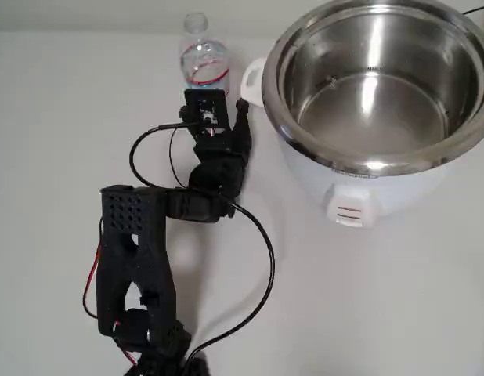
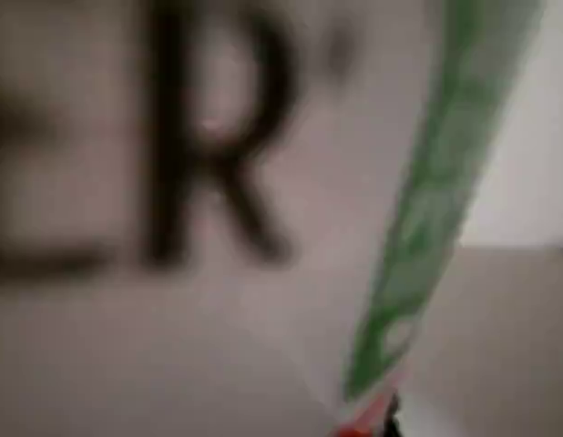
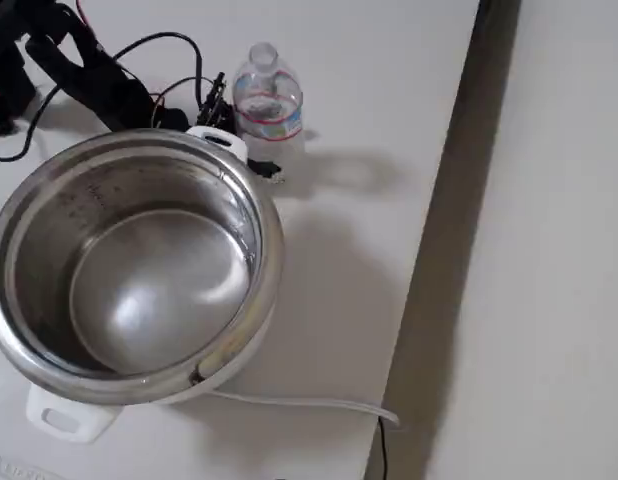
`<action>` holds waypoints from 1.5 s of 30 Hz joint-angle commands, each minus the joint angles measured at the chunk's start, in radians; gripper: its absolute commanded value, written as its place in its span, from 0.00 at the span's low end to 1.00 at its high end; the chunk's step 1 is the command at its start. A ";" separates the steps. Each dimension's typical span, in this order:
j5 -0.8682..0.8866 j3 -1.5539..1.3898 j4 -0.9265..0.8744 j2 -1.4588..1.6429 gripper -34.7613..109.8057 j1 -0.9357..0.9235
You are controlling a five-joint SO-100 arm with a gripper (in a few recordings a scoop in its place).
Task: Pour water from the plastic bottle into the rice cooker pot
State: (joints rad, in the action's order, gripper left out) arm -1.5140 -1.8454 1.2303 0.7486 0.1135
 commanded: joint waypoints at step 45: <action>0.649 -0.893 -1.238 1.618 0.58 -0.190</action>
State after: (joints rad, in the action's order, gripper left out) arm -0.9986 -2.7412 0.2976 2.1215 -0.0522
